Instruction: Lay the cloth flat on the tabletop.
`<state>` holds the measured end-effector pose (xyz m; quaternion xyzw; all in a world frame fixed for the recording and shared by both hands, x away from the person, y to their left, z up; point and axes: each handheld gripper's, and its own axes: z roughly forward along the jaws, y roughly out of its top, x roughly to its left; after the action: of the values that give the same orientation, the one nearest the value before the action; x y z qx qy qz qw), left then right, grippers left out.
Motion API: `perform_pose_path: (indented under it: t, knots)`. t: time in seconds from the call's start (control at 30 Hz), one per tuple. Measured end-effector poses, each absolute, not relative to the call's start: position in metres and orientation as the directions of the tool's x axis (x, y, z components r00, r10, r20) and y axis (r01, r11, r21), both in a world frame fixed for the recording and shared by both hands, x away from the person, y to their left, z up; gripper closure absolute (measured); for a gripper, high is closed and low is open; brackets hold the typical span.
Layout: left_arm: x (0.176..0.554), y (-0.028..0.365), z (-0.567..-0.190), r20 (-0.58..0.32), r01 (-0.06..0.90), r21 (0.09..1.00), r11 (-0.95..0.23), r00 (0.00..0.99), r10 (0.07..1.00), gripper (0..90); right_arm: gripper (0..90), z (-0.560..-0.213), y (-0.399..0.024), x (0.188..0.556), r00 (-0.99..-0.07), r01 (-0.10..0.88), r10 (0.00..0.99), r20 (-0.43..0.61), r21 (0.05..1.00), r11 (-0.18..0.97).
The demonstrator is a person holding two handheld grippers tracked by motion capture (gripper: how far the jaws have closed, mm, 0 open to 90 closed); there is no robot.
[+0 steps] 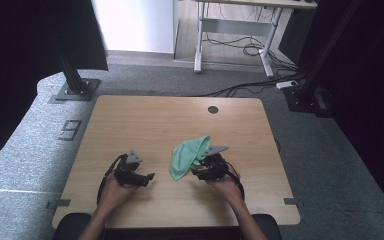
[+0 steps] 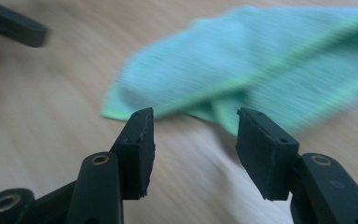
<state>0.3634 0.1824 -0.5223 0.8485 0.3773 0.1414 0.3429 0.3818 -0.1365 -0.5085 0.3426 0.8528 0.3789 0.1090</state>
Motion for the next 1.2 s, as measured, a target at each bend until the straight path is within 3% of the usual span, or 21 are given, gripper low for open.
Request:
perform_pose_path:
  t: [0.27,0.47,0.6,0.67,0.7,0.73,0.8,0.87,0.97,1.2]
  knots:
    - [0.375,0.128,-0.505,-0.016,0.459,0.7,-0.547,0.776,0.63,17.7,49.5,-0.512,-0.17,0.399,-0.652,0.555,0.754,0.078,0.726,0.405]
    - [0.379,0.103,-0.505,-0.027,0.432,0.705,-0.563,0.809,0.588,20.6,49.4,-0.516,-0.166,0.408,-0.648,0.565,0.755,0.101,0.729,0.387]
    - [0.381,0.093,-0.517,-0.038,0.44,0.681,-0.585,0.819,0.573,27.4,51.3,-0.523,-0.159,0.413,-0.651,0.573,0.751,0.111,0.721,0.39]
    - [0.38,0.091,-0.528,-0.009,0.445,0.651,-0.615,0.814,0.581,41.7,67.5,-0.528,-0.154,0.414,-0.656,0.584,0.746,0.111,0.701,0.409]
    - [0.38,0.091,-0.528,-0.009,0.445,0.651,-0.615,0.814,0.581,46.9,67.5,-0.528,-0.154,0.414,-0.656,0.584,0.746,0.111,0.701,0.409]
    - [0.379,0.091,-0.531,-0.006,0.447,0.645,-0.62,0.814,0.581,46.9,73.5,-0.53,-0.153,0.414,-0.656,0.584,0.747,0.107,0.699,0.413]
    - [0.379,0.093,-0.535,-0.014,0.453,0.637,-0.623,0.816,0.578,62.9,84.5,-0.531,-0.152,0.414,-0.658,0.59,0.743,0.122,0.697,0.408]
    - [0.379,0.097,-0.534,-0.034,0.46,0.647,-0.608,0.814,0.58,78.3,86.8,-0.529,-0.153,0.412,-0.661,0.583,0.742,0.117,0.702,0.409]
    - [0.377,0.109,-0.519,-0.058,0.46,0.693,-0.555,0.803,0.592,83.0,87.5,-0.51,-0.158,0.406,-0.671,0.553,0.736,0.089,0.722,0.416]
    - [0.372,0.148,-0.461,-0.131,0.444,0.801,-0.401,0.784,0.607,82.2,87.5,-0.45,-0.173,0.395,-0.672,0.482,0.74,-0.006,0.756,0.444]
